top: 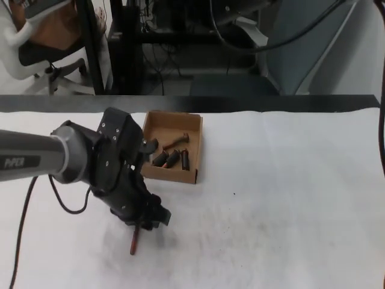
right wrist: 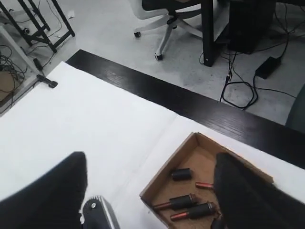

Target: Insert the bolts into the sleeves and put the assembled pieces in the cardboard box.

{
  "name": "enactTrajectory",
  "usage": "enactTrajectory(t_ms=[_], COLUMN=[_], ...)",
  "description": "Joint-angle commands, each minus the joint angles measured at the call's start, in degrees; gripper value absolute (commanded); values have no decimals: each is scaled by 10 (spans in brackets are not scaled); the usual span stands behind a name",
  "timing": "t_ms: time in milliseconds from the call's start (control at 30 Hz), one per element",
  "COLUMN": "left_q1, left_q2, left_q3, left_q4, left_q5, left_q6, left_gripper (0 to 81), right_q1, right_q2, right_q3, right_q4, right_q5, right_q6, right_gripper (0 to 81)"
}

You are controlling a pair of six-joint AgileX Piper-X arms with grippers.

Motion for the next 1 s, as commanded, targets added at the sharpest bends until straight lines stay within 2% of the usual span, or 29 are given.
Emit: enactTrajectory(t_ms=[0,200,267,333,467,500,600,767,867,967], left_q1=[-2,-3,-3,-3,-3,-3,-3,14,48,104], left_q2=[18,32,33,35,35,35,32,-32,-96,-161], left_q3=[-14,-56,-68,-74,-73,-73,-72,-72,-72,-58], left_q4=[-2,11,44,81,133,138,131,92,78,78], left_q5=[-1,-3,-8,-20,-18,-15,-16,-15,-17,-17], left_q6=[0,-2,-17,-22,-22,-22,-9,-13,-13,-13], left_gripper=[553,546,496,378,43,15,17,17,17,17], right_q1=[5,12,12,12,12,12,12,12,23,49], right_q2=[-10,-10,-10,-10,-10,-10,-14,-17,-11,-3], right_q3=[-3,-3,-3,-3,-3,-3,-3,-2,15,47], right_q4=[11,26,26,26,26,26,50,209,245,203], right_q5=[-7,-15,-15,-15,-15,-15,-13,19,26,29], right_q6=[-3,-3,-3,-3,-3,-3,-3,-3,10,34], right_gripper=[700,700,700,700,700,700,700,700,700,700])
